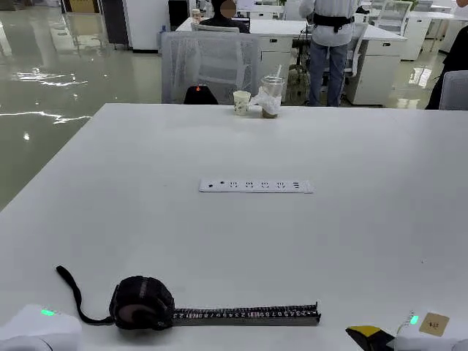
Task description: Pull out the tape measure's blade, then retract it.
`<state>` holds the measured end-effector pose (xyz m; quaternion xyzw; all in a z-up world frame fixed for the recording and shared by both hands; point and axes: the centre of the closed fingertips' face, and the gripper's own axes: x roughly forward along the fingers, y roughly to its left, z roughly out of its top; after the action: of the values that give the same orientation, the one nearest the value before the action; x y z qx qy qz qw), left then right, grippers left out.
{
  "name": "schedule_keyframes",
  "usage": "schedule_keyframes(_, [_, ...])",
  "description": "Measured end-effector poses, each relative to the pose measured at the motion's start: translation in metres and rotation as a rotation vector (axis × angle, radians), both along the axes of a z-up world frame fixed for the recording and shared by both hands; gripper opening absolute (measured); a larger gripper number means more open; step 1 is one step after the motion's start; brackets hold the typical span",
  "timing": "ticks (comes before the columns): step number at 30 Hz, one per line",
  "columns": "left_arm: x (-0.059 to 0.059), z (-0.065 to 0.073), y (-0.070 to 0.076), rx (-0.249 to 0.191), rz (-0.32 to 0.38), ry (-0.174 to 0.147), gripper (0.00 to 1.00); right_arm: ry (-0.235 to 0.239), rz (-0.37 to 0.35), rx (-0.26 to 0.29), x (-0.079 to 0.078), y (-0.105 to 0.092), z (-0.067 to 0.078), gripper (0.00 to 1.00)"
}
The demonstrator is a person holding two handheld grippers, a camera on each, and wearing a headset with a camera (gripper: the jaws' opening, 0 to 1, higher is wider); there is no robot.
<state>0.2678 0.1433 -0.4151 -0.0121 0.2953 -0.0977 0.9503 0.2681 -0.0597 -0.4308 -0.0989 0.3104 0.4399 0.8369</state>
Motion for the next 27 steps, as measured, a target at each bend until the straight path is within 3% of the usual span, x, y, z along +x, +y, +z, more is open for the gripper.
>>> schedule_keyframes(27, [0.029, -0.014, 0.014, 0.011, 0.063, 0.017, 0.99, -0.010, 0.176, -0.061, 0.035, -0.010, -0.013, 0.79])
